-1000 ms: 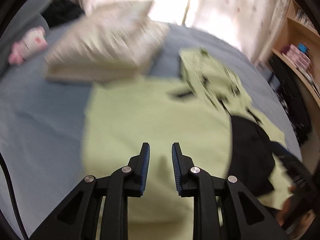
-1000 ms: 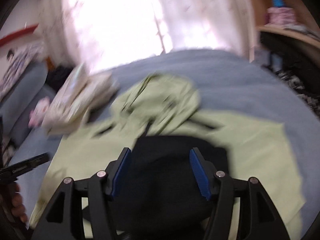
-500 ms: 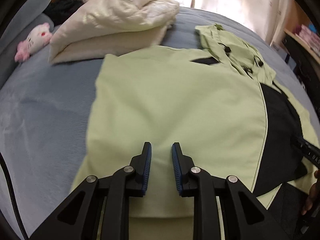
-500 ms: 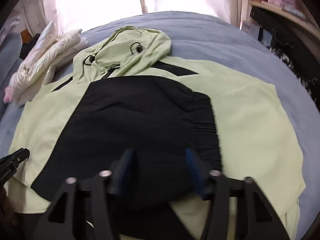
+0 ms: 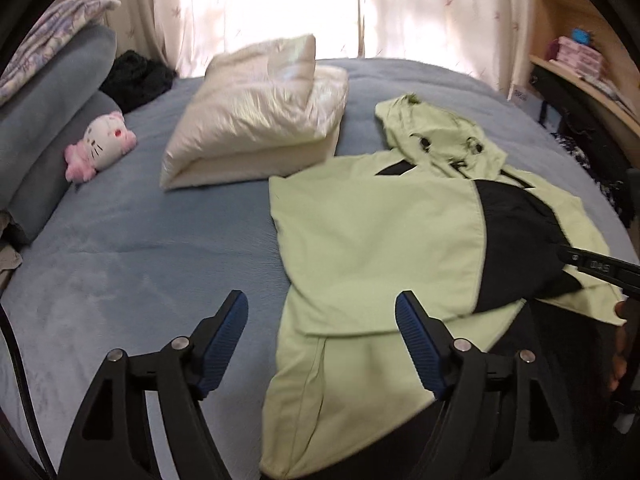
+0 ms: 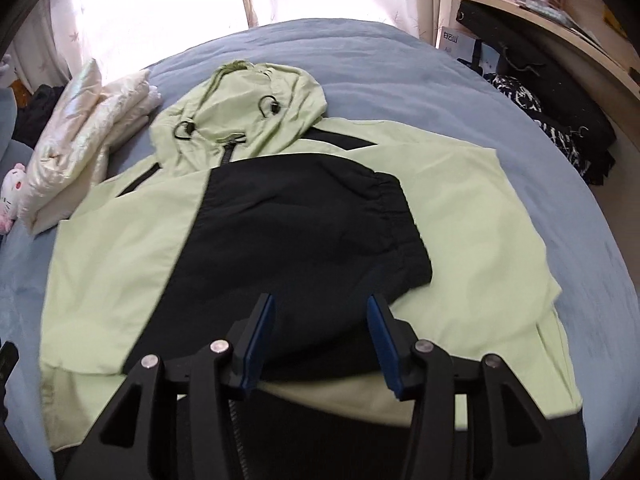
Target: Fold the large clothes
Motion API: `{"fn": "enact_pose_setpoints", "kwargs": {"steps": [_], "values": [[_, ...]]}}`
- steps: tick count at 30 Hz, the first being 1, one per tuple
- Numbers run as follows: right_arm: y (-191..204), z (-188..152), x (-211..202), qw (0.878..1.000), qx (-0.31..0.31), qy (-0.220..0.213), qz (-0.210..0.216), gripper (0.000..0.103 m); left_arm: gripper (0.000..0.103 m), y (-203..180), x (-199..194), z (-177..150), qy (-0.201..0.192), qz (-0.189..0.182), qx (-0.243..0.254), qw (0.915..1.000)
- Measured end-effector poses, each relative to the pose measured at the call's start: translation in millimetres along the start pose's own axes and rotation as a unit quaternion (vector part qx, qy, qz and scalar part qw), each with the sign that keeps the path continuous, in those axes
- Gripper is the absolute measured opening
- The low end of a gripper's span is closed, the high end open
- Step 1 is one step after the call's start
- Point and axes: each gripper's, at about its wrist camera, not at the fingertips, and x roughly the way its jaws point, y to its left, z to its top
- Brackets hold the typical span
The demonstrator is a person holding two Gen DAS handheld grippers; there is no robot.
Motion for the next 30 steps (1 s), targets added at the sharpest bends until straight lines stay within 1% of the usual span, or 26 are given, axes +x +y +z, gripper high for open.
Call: {"fn": "enact_pose_setpoints", "kwargs": {"steps": [2, 4, 5, 8, 12, 15, 18, 21, 24, 26, 30], "values": [[7.6, -6.3, -11.0, 1.000, 0.001, -0.002, 0.001, 0.048, 0.077, 7.7, -21.6, -6.8, -0.012, -0.004, 0.006, 0.9999], [14.2, -13.9, -23.3, 1.000, 0.001, -0.008, 0.001, 0.048, 0.081, 17.3, -38.1, -14.4, -0.021, -0.001, 0.008, 0.9997], [15.8, -16.6, -27.8, 1.000, 0.003, -0.011, 0.001, 0.048, 0.081, 23.3, -46.0, -18.6, -0.026, 0.001, 0.010, 0.9996], [17.2, -28.6, -45.3, 0.999, 0.026, -0.019, 0.004, 0.048, 0.081, 41.0, -62.2, -33.9, -0.033, 0.008, 0.014, 0.9993], [12.9, -41.6, -56.3, 0.997, 0.071, -0.016, -0.004, 0.048, 0.081, 65.0, -72.7, -55.8, -0.026, 0.004, 0.015, 0.9995], [10.9, -50.5, -61.1, 0.995, 0.098, -0.017, -0.025, 0.048, 0.081, 82.6, -79.5, -74.2, -0.023, -0.008, 0.016, 0.9996], [13.6, -57.6, -65.8, 0.993, 0.104, -0.023, -0.053, 0.048, 0.081, 92.9, -85.8, -89.5, -0.029, -0.019, 0.021, 0.9992], [19.7, -63.6, -71.6, 0.991, 0.106, -0.029, -0.069, 0.048, 0.081, 99.8, -90.2, -103.6, -0.036, -0.026, 0.027, 0.9987], [33.9, -71.7, -79.0, 0.992, 0.079, -0.038, -0.089, 0.048, 0.081, 103.2, -90.6, -112.7, -0.034, -0.034, 0.031, 0.9984], [38.4, -76.5, -81.9, 0.992, 0.071, -0.039, -0.094, 0.048, 0.081, 105.4, -91.2, -119.3, -0.033, -0.039, 0.032, 0.9982], [38.4, -89.5, -88.2, 0.992, 0.082, -0.036, -0.095, 0.048, 0.081, 108.8, -93.1, -129.3, -0.033, -0.041, 0.039, 0.9979]]}}
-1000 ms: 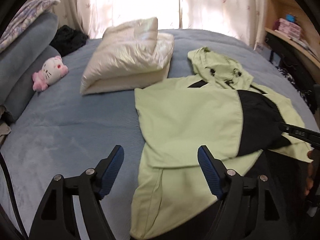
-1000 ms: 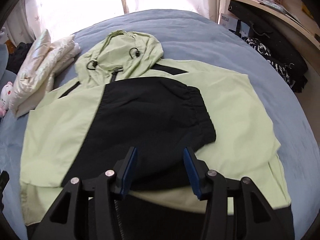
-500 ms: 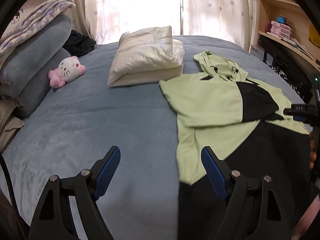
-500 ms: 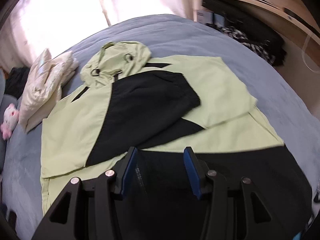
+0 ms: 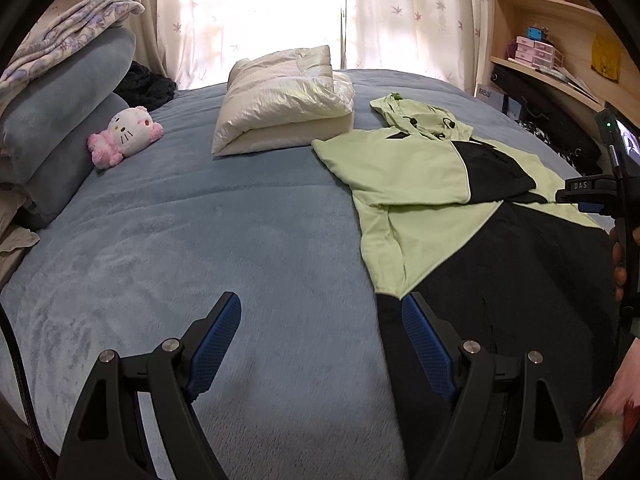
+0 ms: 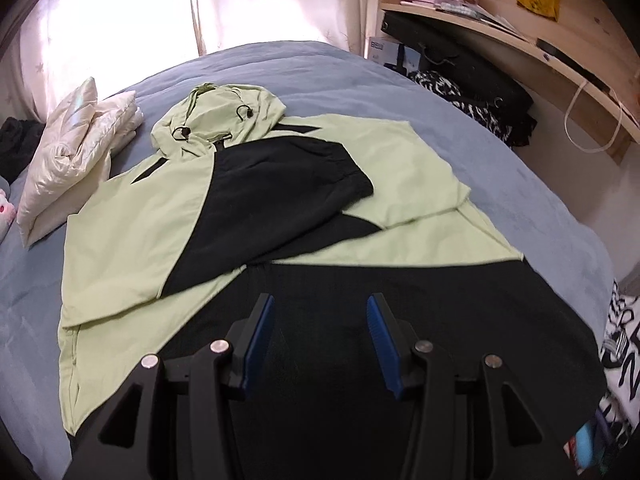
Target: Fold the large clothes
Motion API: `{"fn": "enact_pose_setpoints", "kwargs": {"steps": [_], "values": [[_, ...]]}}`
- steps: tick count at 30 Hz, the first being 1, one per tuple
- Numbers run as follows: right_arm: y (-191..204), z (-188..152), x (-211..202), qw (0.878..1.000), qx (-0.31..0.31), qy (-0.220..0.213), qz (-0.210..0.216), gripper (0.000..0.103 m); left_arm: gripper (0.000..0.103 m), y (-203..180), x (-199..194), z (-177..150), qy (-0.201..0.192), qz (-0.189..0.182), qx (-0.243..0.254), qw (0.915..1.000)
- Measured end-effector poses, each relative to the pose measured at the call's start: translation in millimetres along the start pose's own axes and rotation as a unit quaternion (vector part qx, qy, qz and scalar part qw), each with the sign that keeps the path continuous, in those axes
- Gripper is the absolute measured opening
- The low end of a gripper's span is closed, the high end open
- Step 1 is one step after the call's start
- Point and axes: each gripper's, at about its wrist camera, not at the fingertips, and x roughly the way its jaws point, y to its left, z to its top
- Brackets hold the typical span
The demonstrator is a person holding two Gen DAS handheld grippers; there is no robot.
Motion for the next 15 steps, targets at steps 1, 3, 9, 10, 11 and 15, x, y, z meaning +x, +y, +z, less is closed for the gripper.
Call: {"fn": "enact_pose_setpoints", "kwargs": {"steps": [1, 3, 9, 10, 11, 15], "values": [[-2.6, -3.1, -0.9, 1.000, 0.003, 0.002, -0.002, 0.048, 0.081, -0.3, 0.5, -2.6, 0.004, -0.001, 0.003, 1.0000], [-9.8, -9.5, -3.1, 1.000, 0.008, 0.005, -0.007, 0.048, 0.081, -2.2, 1.6, -5.4, 0.010, -0.005, 0.004, 0.9999], [-50.5, -26.0, -7.9, 0.999, 0.032, 0.013, -0.004, 0.048, 0.081, -11.0, 5.6, -14.7, 0.039, -0.025, -0.003, 0.9989], [-56.0, -27.9, -8.2, 0.999, 0.035, 0.014, -0.002, 0.048, 0.081, -11.7, 6.3, -15.7, 0.043, -0.025, -0.007, 0.9987], [-64.4, -30.4, -9.1, 0.999, 0.039, 0.015, 0.003, 0.048, 0.082, -11.6, 6.6, -16.7, 0.046, -0.025, -0.010, 0.9986], [-91.0, -38.1, -13.4, 0.998, 0.049, 0.018, 0.023, 0.048, 0.082, -4.4, 10.2, -25.0, 0.074, -0.029, -0.051, 0.9955]]}}
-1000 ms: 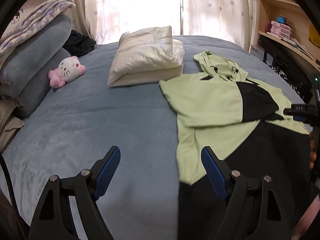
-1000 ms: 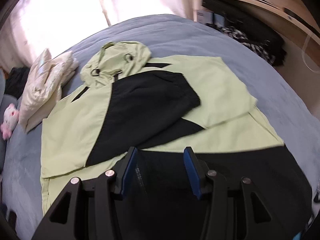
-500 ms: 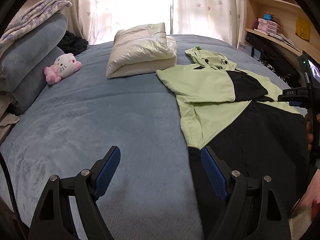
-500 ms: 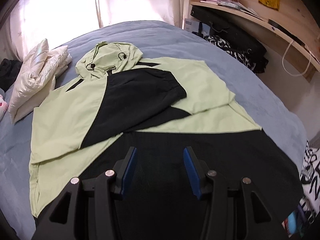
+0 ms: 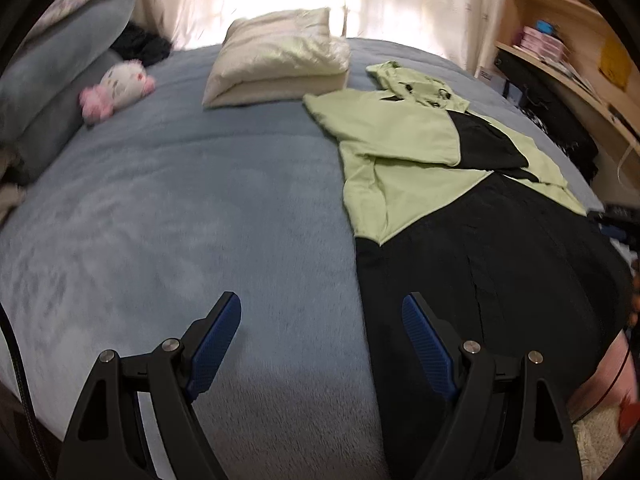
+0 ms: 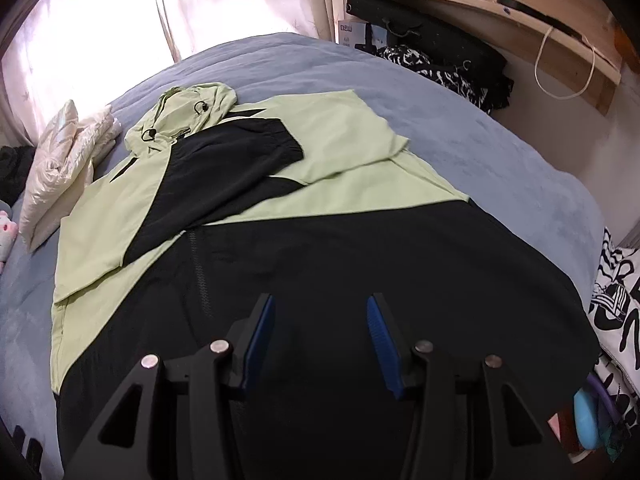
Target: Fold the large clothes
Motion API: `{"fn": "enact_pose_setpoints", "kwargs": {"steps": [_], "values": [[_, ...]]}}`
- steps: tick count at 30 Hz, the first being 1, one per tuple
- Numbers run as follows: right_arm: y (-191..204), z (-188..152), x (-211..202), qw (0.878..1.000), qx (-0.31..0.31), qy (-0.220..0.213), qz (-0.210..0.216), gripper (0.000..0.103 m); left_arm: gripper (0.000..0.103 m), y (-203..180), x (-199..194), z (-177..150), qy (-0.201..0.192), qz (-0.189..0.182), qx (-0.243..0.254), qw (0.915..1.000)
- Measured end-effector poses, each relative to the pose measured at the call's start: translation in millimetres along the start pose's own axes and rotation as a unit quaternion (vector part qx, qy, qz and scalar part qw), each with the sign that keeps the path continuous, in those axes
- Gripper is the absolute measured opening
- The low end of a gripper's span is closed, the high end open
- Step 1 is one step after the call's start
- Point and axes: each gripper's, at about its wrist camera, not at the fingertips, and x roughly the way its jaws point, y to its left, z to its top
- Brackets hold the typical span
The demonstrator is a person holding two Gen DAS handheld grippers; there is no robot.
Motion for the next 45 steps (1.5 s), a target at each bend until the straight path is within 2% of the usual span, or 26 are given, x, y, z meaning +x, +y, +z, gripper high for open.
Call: {"fn": "enact_pose_setpoints", "kwargs": {"steps": [3, 7, 10, 14, 21, 24, 28, 32, 36, 41, 45], "values": [[-18.6, -3.1, -4.9, 1.000, 0.004, -0.002, 0.023, 0.048, 0.082, 9.1, 4.4, -7.1, 0.024, -0.014, -0.041, 0.9988], [-50.9, -8.5, -8.1, 0.999, 0.009, 0.003, 0.049, 0.048, 0.081, 22.1, 6.6, -18.8, 0.043, -0.041, -0.104, 0.9928], [-76.3, -11.5, -9.9, 0.998, 0.013, 0.001, 0.064, 0.048, 0.081, 20.9, 5.4, -27.6, 0.044, -0.049, -0.120, 0.9906], [-111.2, -14.7, -10.0, 0.997, 0.023, 0.001, 0.075, 0.048, 0.082, 11.9, -0.2, -34.8, 0.038, -0.061, -0.120, 0.9901], [-183.6, -19.5, -9.7, 0.997, 0.044, 0.005, 0.068, 0.048, 0.082, -11.3, -0.6, -41.2, 0.046, -0.088, -0.111, 0.9888], [-203.9, -19.6, -11.4, 0.997, 0.041, 0.003, 0.072, 0.048, 0.084, -17.0, 4.9, -40.9, 0.056, -0.097, -0.112, 0.9874], [-223.0, -17.8, -16.3, 0.997, 0.036, -0.008, 0.072, 0.048, 0.087, -24.1, 12.9, -41.1, 0.065, -0.088, -0.108, 0.9881], [-239.8, -16.9, -11.0, 0.997, 0.037, -0.001, 0.074, 0.048, 0.090, -25.9, 20.0, -43.2, 0.072, -0.113, -0.110, 0.9849], [-247.7, -25.8, 9.5, 0.993, 0.039, 0.041, 0.107, 0.048, 0.090, -26.4, 24.1, -44.8, 0.076, -0.118, -0.109, 0.9840], [-248.4, -31.9, 14.5, 0.985, 0.023, 0.052, 0.162, 0.050, 0.090, -27.0, 23.0, -47.4, 0.079, -0.141, -0.119, 0.9796], [-249.8, -32.4, 8.5, 0.971, 0.012, 0.057, 0.230, 0.043, 0.090, -34.6, 21.3, -49.1, 0.087, -0.154, -0.116, 0.9774]]}}
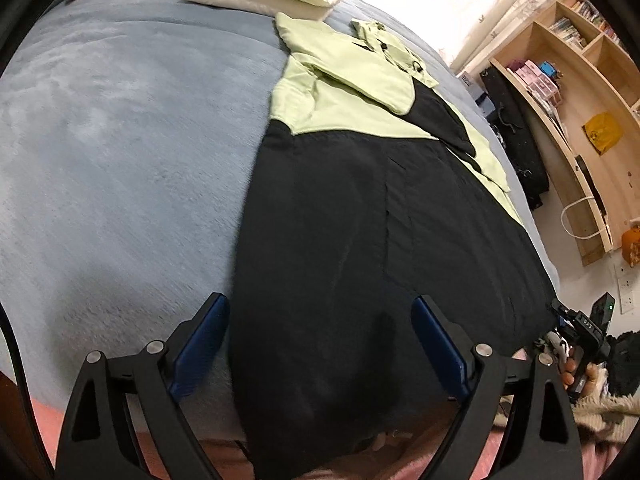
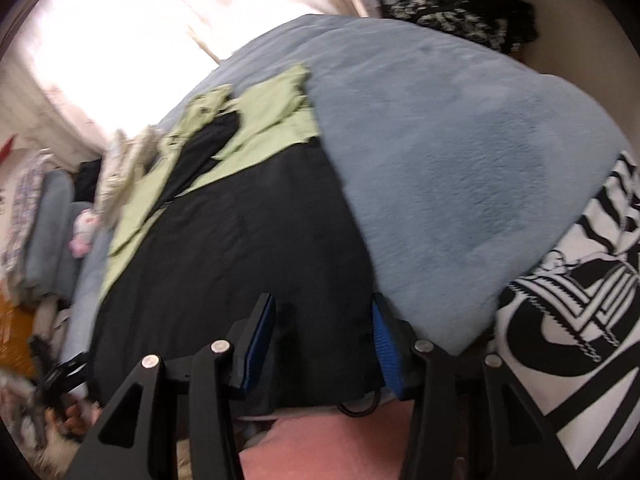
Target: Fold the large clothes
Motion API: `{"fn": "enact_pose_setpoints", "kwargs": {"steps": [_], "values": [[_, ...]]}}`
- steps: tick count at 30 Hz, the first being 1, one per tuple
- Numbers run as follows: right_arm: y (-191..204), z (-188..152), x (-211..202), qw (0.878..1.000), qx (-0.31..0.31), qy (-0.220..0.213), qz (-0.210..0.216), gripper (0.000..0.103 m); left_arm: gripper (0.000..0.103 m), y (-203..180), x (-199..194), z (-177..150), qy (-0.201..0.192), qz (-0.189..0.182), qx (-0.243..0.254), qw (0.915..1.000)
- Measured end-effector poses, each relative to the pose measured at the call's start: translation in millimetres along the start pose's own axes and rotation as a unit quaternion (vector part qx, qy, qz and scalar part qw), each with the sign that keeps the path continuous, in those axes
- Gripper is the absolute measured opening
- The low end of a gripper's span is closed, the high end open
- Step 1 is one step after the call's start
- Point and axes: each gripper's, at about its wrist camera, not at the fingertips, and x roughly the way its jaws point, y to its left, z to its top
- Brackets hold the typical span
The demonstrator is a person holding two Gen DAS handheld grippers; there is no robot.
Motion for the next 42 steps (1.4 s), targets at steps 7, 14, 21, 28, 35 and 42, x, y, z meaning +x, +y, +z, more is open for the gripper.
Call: {"fn": "enact_pose_setpoints", "kwargs": {"steps": [7, 14, 21, 28, 35, 42], "values": [[4.5, -6.7, 14.1, 1.000, -0.018, 0.009, 0.009, 0.043, 0.090, -9.9, 11.3, -2.3, 0.011, 0.037, 0.012, 0.9992], [9.9, -7.5, 21.5, 1.000, -0.023, -0.001, -0.018, 0.015, 0.026, -26.6, 17.1, -1.3, 0.011, 0.066, 0.030, 0.9973], [30.2, -0.6, -11.0, 0.998, -0.022, -0.058, 0.005, 0.012, 0.002, -32.6, -7.9, -1.6, -0.019, 0.060, -0.010, 0.9980], [53.5, 8.0, -65.6, 0.991, -0.025, -0.118, 0.058, 0.011, 0.000, -72.3, -77.7, -3.2, -0.092, -0.020, -0.005, 0.9956], [72.6, 14.9, -121.4, 0.980, -0.034, -0.161, 0.108, 0.011, 0.000, -98.1, -128.0, -13.8, -0.122, -0.079, -0.002, 0.9894], [70.6, 35.7, -133.0, 0.976, -0.008, -0.181, 0.117, 0.011, 0.000, -84.9, -118.0, 15.9, -0.117, -0.112, -0.075, 0.9840]]}}
